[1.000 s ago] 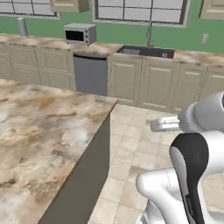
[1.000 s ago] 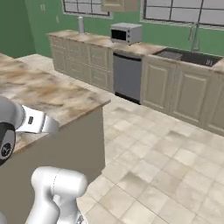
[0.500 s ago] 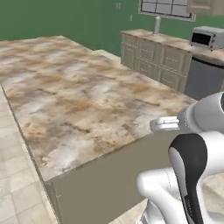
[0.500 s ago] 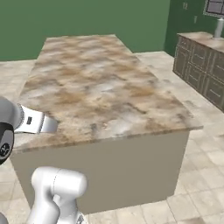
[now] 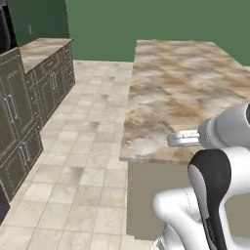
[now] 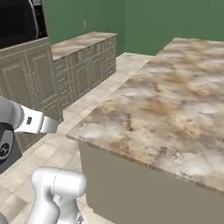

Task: Place one of the steaks on the plate and the other in the bowl. Then place the bowl in the fridge.

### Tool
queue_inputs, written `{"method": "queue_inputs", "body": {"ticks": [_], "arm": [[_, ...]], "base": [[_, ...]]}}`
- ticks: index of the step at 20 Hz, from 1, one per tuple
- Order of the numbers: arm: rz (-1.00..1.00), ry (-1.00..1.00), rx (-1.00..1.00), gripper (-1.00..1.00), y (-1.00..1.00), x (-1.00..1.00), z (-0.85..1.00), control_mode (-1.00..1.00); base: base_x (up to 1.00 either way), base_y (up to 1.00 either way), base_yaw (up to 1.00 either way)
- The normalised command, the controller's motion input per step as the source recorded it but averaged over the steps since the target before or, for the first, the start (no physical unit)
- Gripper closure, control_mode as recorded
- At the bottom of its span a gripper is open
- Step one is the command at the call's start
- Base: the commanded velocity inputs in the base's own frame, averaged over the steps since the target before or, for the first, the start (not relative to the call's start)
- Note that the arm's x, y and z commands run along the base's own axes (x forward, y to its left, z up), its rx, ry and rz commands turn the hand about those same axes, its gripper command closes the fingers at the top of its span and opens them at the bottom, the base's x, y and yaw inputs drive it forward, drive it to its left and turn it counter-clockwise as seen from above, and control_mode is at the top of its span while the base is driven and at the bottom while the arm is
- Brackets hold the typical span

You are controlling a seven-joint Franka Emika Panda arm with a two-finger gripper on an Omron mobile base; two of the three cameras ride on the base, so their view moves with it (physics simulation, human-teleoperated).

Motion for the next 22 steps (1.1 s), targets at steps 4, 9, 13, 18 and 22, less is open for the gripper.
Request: {"method": "queue_inputs", "body": {"ticks": [4,9,13,18,22], "arm": [[0.0,0.0,0.0,-1.0,0.0,0.0,0.0,1.0],[0.0,0.0,0.0,-1.0,0.0,0.0,0.0,1.0],[0.0,0.0,0.0,-1.0,0.0,0.0,0.0,1.0],[0.0,0.0,0.0,-1.0,0.0,0.0,0.0,1.0],[0.0,0.0,0.0,-1.0,0.0,0.0,0.0,1.0]], "base": [[0.0,0.09,1.0],[0.23,0.13,0.95],[0.48,0.0,0.93],[0.54,-0.15,0.66],[0.85,-0.51,0.18]]}}
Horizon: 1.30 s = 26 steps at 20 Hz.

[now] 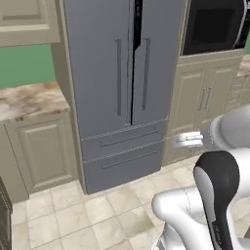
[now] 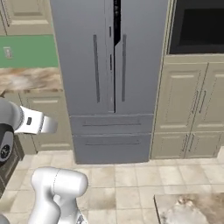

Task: Place one of the steaks on the plate and the other in the bowl. Then place the bowl in the fridge.

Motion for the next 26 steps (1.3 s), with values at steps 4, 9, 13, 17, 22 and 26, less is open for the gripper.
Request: {"method": "queue_inputs", "body": {"ticks": [4,9,13,17,22,26], "arm": [[0.0,0.0,0.0,-1.0,0.0,0.0,0.0,1.0],[0.0,0.0,0.0,-1.0,0.0,0.0,0.0,1.0],[0.0,0.0,0.0,-1.0,0.0,0.0,0.0,1.0],[0.0,0.0,0.0,-1.0,0.0,0.0,0.0,1.0],[0.0,0.0,0.0,-1.0,0.0,0.0,0.0,1.0],[0.0,0.0,0.0,-1.0,0.0,0.0,0.0,1.0]], "base": [[1.0,0.09,0.24],[0.96,0.05,0.2],[0.54,-0.52,0.06],[0.66,-0.37,0.12],[0.33,-0.54,0.26],[0.02,-0.88,0.15]]}}
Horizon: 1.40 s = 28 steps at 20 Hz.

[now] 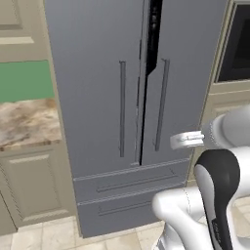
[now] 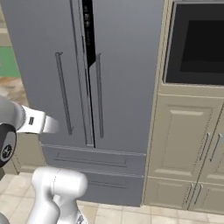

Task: Place one of the steaks on the plate and the other in the bowl. Then place the bowl in the fridge.

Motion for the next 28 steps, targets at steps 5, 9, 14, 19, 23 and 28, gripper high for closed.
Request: {"method": "queue_inputs", "body": {"ticks": [5,9,14,19,23,28], "arm": [[0.0,0.0,0.0,-1.0,0.0,0.0,0.0,1.0],[0.0,0.0,0.0,-1.0,0.0,0.0,0.0,1.0],[0.0,0.0,0.0,-1.0,0.0,0.0,0.0,1.0],[0.0,0.0,0.0,-1.0,0.0,0.0,0.0,1.0],[0.0,0.0,0.0,-1.0,0.0,0.0,0.0,1.0],[0.0,0.0,0.0,-1.0,0.0,0.0,0.0,1.0]], "base": [[-0.5,-0.18,0.05],[-0.72,-0.29,0.0],[-0.1,-0.36,0.0],[0.89,-0.18,0.0],[0.03,-0.07,0.0],[-0.28,0.06,0.0]]}}
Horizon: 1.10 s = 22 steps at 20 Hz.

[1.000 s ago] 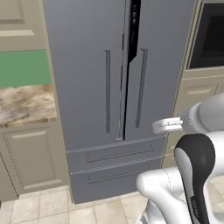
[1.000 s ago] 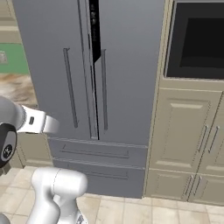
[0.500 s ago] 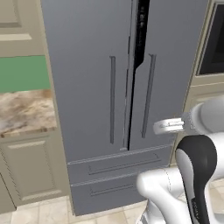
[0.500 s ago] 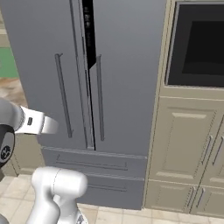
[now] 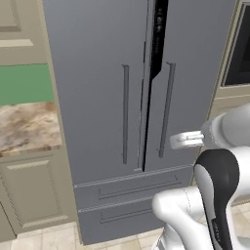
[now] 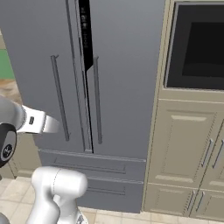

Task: Place one of the steaks on the plate and the other in the bowl. Then place the bowl in the fridge.

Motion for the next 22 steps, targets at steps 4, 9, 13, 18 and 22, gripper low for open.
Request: {"method": "queue_inputs", "body": {"ticks": [4,9,13,18,22], "arm": [[0.0,-0.11,0.05,-1.0,-0.14,0.41,-0.02,-1.0],[0.0,-0.16,0.07,-1.0,-0.39,0.8,0.0,-1.0],[0.0,-0.1,0.03,-1.0,-0.36,0.72,-0.06,-1.0],[0.0,-0.07,0.0,-1.0,-0.27,0.81,-0.07,-1.0],[-0.01,0.03,0.01,-1.0,-0.21,0.71,0.0,-1.0]], "base": [[0.0,0.0,0.0],[0.0,0.0,0.0],[0.0,0.0,0.0],[0.0,0.0,0.0],[0.0,0.0,0.0]]}}
